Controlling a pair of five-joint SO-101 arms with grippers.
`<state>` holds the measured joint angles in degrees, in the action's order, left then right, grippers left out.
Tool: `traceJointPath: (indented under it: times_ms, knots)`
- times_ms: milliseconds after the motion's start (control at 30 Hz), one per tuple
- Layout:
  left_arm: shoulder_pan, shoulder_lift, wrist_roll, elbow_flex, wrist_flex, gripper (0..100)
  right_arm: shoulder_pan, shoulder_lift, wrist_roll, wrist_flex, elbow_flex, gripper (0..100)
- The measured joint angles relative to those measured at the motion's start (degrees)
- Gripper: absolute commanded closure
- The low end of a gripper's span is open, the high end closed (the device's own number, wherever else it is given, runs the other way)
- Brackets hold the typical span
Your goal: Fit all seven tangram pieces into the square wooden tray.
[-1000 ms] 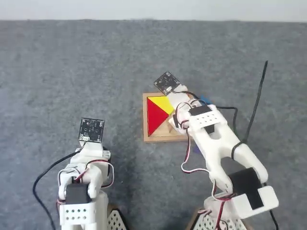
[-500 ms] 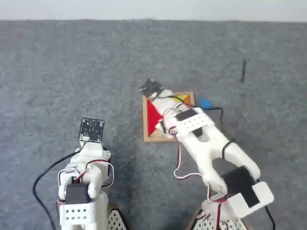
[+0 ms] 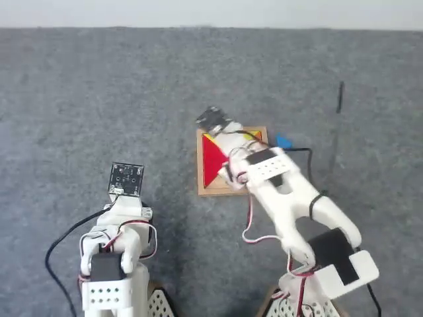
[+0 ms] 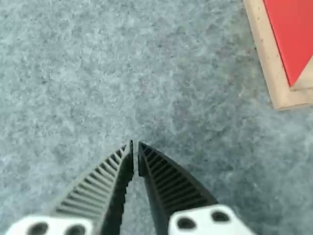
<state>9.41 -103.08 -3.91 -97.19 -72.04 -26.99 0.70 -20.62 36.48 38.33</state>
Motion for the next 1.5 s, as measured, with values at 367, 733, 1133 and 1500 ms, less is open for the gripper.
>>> traceJointPath:
  times_ms: [367, 733, 1133, 1500]
  knots:
    - [0.00, 0.00, 0.00, 0.00, 0.00, 98, -0.09, 9.41, 0.00, 0.00, 6.42, 94.4]
    - [0.00, 0.00, 0.00, 0.00, 0.00, 98, 2.73, 10.11, -0.18, 2.81, 8.44, 94.4]
    - [0.00, 0.00, 0.00, 0.00, 0.00, 98, 2.64, -3.52, -0.18, 2.90, -1.41, 94.6]
    - [0.00, 0.00, 0.00, 0.00, 0.00, 98, 2.64, -4.31, 1.23, 2.99, -4.75, 94.6]
